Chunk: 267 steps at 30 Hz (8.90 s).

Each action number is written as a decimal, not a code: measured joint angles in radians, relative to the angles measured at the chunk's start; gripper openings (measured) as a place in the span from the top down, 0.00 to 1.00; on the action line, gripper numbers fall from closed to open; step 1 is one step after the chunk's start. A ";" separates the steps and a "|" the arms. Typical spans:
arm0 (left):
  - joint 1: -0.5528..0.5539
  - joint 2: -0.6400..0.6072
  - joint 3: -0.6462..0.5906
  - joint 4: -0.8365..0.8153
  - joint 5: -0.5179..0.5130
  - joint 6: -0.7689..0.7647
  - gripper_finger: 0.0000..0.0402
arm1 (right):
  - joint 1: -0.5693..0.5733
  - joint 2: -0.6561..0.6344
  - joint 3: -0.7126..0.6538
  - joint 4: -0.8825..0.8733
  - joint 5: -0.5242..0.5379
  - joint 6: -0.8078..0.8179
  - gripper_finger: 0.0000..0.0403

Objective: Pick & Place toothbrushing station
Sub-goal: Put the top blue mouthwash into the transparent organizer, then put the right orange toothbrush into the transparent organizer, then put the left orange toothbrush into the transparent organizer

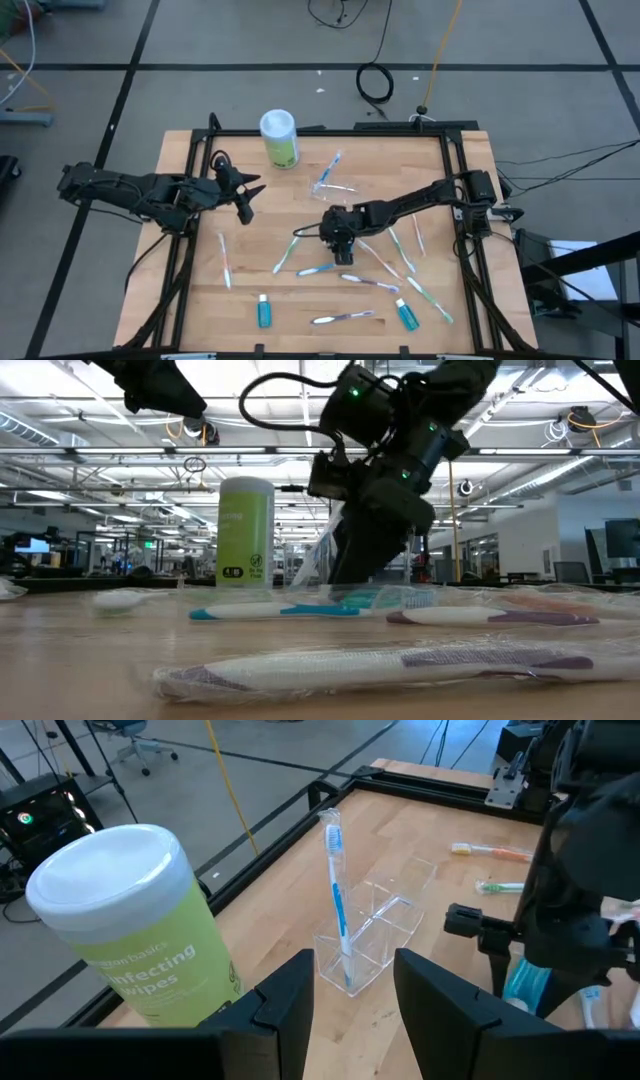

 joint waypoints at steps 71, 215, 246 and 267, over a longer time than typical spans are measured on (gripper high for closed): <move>0.000 0.000 0.000 -0.002 0.001 -0.001 0.63 | -0.091 -0.454 -0.197 0.441 0.338 -0.205 0.74; 0.132 0.372 0.000 0.065 0.166 -0.304 0.63 | -0.121 -0.924 -0.507 -0.058 0.287 0.390 0.99; 0.132 0.372 0.000 0.089 0.175 -0.252 0.63 | -0.241 -0.363 -0.605 1.095 0.600 -0.062 0.98; 0.132 0.372 0.000 0.090 0.176 -0.279 0.63 | -0.178 -0.375 -0.604 0.954 0.786 0.125 0.76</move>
